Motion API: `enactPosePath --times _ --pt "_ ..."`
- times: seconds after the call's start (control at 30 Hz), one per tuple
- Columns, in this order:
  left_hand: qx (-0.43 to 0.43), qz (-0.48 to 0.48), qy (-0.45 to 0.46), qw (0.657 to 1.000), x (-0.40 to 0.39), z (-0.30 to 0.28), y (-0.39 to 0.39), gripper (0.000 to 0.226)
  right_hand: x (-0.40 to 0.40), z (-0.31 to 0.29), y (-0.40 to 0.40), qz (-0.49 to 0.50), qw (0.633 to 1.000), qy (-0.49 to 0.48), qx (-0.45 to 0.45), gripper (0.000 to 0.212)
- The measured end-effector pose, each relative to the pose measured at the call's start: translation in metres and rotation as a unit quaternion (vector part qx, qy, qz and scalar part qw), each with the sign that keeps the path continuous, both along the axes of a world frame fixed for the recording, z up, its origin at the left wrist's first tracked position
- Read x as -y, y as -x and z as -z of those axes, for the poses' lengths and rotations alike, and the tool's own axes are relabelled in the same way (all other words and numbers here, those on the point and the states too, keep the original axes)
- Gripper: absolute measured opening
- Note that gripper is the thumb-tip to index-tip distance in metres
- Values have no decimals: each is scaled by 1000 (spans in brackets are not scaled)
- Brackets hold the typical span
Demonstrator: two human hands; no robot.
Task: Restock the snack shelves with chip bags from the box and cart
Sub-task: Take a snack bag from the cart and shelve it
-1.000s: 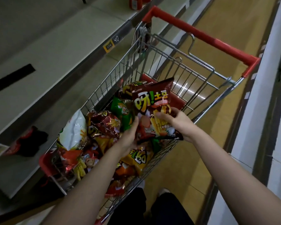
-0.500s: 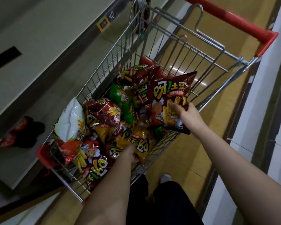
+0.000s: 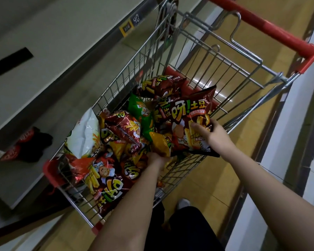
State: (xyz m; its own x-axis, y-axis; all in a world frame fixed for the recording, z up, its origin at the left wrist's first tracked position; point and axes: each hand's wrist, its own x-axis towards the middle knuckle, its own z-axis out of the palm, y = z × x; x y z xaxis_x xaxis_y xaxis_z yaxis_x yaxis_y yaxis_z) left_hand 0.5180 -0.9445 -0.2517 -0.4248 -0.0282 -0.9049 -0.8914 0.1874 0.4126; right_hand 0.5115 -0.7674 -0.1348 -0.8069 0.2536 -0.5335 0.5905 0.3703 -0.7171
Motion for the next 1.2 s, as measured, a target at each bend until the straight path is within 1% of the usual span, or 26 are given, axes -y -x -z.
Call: enactPosePath --times 0.03,0.1,0.17,0.23,0.27,0.33,0.37,0.4,0.43,0.47,0.5,0.63,0.7,0.73,0.8,0.87,0.9,0.93,1.0,1.07,1.13,1.2 --pt "-11 8 19 1000 -1 -7 3 94 -1 -2 1 -2 1000 10 3 89" --pt "-46 86 105 990 0 -22 10 90 -2 -3 1 -7 1000 24 9 95" --pt "-105 186 193 958 6 -41 22 80 -4 -6 1 0 999 36 6 95" --pt "-175 252 225 925 13 -73 37 61 -6 -11 -1 18 997 75 12 100" --pt "-207 277 229 910 16 -91 45 56 -7 -13 -2 35 992 119 19 100" --pt "-262 308 220 888 24 -131 58 51 -9 -22 -7 74 971 224 36 88" --pt "-288 314 208 880 29 -152 64 46 -10 -29 -9 84 960 265 39 84" --pt "-310 315 183 878 34 -174 71 37 -12 -36 -9 85 951 296 37 87" --pt "-326 312 153 879 40 -196 76 28 -14 -44 -8 78 944 321 25 94" --pt "-341 310 121 879 47 -215 83 23 -16 -53 -6 67 935 347 11 100" --pt "-352 307 93 879 53 -234 89 21 -16 -64 -4 59 927 371 -3 100" --pt "-398 261 11 879 59 -289 108 21 -17 -115 4 31 905 418 -66 81" --pt "-393 200 -27 897 50 -302 117 26 -16 -135 3 4 897 434 -84 73" --pt "-382 166 -48 908 42 -304 123 28 -16 -141 2 0 896 435 -88 73" --pt "-350 100 -91 927 22 -306 129 31 -16 -150 -1 10 900 426 -91 75" --pt "-330 60 -141 932 0 -304 128 36 -20 -161 -5 42 911 396 -111 70" --pt "-315 63 -168 932 -14 -303 125 40 -26 -167 -10 69 917 371 -129 63" --pt "-297 97 -203 928 -29 -297 122 41 -35 -173 -15 100 921 348 -145 55" --pt "-276 165 -256 911 -61 -289 110 32 -55 -185 -31 144 923 314 -172 46" --pt "-259 204 -325 886 -99 -282 95 19 -78 -197 -52 182 922 279 -197 52" --pt "-242 253 -357 866 -140 -285 74 19 -102 -208 -76 228 912 260 -221 58" --pt "-236 285 -385 846 -183 -290 52 23 -131 -221 -109 275 900 235 -243 58"
